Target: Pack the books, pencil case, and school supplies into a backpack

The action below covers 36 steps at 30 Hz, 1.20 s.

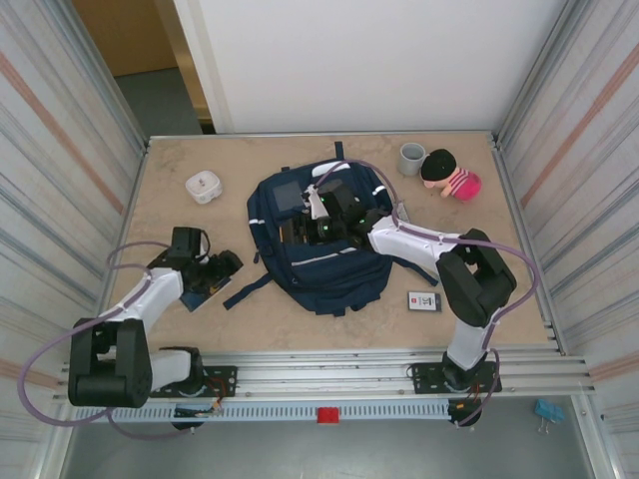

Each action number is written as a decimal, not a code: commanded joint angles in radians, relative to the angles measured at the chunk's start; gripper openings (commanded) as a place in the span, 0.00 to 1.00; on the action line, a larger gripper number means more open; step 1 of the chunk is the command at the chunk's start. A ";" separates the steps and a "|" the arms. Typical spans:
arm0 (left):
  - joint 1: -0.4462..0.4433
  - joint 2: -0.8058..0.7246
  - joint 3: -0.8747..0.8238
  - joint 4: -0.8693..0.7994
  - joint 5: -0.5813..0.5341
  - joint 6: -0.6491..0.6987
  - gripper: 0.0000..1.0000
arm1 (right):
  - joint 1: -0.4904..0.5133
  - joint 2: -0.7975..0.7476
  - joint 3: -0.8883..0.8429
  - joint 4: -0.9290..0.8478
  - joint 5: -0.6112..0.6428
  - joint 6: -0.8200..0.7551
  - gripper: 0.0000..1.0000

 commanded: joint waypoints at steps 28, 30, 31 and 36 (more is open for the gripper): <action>0.102 0.126 -0.033 0.051 0.056 -0.021 0.80 | 0.078 0.199 0.234 -0.076 -0.010 0.141 0.64; 0.083 0.087 -0.033 0.025 0.058 -0.034 0.79 | 0.089 0.206 0.254 -0.100 -0.015 0.111 0.64; 0.083 0.064 -0.030 0.011 0.059 -0.036 0.79 | 0.098 0.211 0.271 -0.128 -0.004 0.094 0.64; 0.132 -0.082 0.037 -0.134 0.030 0.000 0.81 | 0.143 0.261 0.337 -0.197 0.038 0.020 0.63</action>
